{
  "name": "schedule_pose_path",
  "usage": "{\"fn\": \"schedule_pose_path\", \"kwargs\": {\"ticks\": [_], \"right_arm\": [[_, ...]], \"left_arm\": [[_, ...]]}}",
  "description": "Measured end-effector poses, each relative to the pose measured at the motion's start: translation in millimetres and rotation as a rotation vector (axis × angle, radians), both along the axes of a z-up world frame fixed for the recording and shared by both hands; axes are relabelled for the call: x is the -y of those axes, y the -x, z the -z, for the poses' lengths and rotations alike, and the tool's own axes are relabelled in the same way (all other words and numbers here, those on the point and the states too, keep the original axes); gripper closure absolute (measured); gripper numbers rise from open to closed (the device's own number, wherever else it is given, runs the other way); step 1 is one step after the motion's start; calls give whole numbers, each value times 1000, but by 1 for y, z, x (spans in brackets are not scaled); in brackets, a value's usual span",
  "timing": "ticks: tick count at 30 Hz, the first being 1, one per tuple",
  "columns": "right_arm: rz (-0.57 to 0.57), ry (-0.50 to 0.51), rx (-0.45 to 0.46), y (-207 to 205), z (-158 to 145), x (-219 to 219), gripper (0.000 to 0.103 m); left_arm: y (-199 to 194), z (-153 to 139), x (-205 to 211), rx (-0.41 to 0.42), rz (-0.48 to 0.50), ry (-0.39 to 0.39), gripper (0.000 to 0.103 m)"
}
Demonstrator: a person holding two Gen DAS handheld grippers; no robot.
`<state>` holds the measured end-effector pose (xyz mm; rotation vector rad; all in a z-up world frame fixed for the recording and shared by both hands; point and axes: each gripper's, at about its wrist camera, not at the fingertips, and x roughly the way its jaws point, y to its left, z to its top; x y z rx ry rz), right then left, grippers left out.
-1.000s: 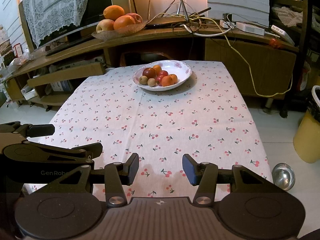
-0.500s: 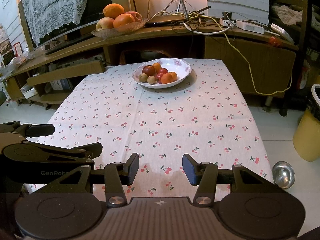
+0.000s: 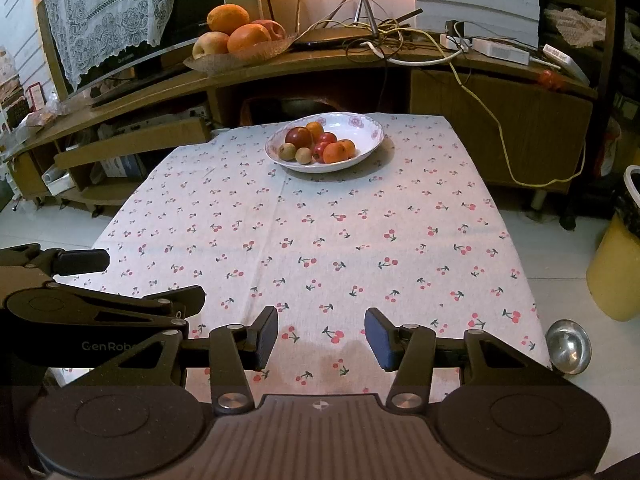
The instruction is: Organize fruits
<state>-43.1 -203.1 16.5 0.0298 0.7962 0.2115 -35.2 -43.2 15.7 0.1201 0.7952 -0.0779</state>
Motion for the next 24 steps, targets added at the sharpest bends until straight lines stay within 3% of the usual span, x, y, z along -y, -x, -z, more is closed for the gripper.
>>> {"fn": "schedule_pose_path", "kwargs": {"ticks": [24], "right_arm": [[-2,2,-5,2,4,-1,52]], "left_arm": [[1,2,-2,1,-2,-10,0]]}}
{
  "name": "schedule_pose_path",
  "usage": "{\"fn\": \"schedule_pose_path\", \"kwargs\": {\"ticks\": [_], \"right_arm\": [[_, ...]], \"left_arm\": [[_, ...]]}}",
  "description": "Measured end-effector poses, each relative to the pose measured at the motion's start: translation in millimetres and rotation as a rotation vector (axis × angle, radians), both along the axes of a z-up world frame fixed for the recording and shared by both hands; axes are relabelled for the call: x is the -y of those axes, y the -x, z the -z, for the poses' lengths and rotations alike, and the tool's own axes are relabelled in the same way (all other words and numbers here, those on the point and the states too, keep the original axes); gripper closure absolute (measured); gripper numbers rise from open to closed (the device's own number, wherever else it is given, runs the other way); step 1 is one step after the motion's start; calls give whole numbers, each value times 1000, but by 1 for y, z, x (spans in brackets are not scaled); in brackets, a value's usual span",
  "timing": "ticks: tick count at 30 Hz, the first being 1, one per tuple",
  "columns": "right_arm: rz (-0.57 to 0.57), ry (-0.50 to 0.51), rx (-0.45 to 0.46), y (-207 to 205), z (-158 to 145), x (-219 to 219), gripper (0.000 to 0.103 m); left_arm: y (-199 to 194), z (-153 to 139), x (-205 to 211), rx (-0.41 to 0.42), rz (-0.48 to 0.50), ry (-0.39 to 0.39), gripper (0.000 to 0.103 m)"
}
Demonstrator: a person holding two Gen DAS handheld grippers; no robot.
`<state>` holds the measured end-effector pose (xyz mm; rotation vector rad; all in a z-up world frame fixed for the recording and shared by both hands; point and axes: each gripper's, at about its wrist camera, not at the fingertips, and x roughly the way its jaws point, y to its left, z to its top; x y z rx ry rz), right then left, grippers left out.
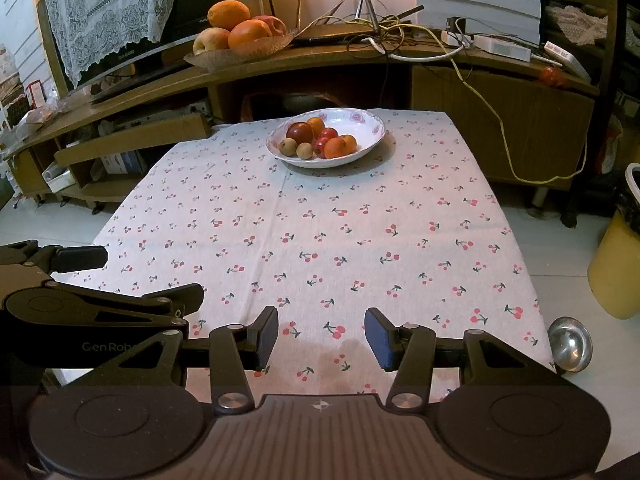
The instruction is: Organize fruits
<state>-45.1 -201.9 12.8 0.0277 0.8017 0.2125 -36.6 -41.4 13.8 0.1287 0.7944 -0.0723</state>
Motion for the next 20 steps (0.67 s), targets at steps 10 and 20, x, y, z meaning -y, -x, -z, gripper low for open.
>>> {"fn": "schedule_pose_path", "kwargs": {"ticks": [10,20], "right_arm": [[-1,0,-1,-1,0,0,52],[-1,0,-2,-1,0,0,52]], "left_arm": [[1,0,1,2,1,-5,0],[1,0,2,9,1,-14,0]]}}
